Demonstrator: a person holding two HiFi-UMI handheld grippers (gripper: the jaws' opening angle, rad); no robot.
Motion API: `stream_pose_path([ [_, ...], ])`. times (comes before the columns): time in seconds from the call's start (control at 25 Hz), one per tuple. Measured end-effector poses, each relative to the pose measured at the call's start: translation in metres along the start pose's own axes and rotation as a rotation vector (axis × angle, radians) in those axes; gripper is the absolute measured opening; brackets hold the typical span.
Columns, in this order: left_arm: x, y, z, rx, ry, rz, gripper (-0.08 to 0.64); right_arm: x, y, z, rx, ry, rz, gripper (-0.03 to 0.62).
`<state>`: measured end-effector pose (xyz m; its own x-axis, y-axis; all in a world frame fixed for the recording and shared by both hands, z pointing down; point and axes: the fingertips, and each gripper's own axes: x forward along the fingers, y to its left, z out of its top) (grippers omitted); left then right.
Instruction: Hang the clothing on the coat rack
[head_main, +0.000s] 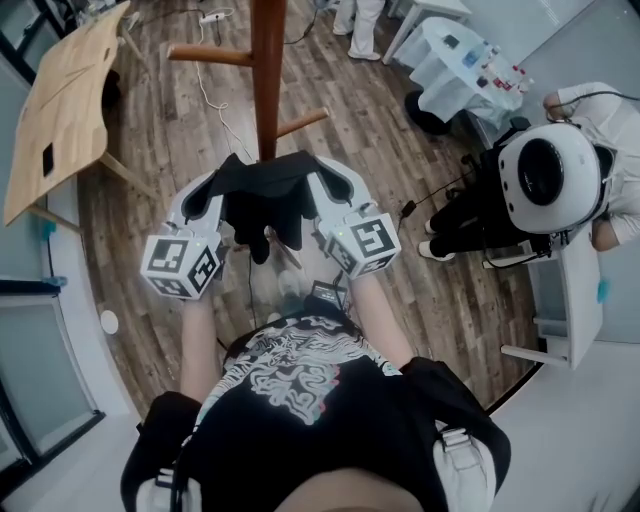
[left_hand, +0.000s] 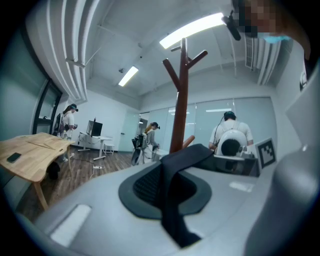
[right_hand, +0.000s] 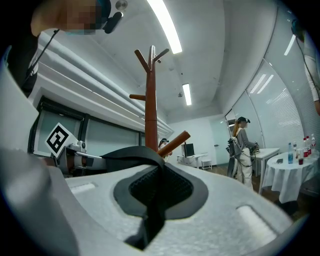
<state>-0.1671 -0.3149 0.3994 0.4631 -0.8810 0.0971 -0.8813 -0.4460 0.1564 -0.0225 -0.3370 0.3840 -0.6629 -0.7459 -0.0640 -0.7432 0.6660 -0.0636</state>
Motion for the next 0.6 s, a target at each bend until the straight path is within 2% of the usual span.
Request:
stream_pose_path([
  [0.6, 0.033, 0.017, -0.026, -0.019, 0.058, 0.007, 0.005, 0.020, -0.026, -0.032, 0.040, 0.058, -0.018, 0.017],
])
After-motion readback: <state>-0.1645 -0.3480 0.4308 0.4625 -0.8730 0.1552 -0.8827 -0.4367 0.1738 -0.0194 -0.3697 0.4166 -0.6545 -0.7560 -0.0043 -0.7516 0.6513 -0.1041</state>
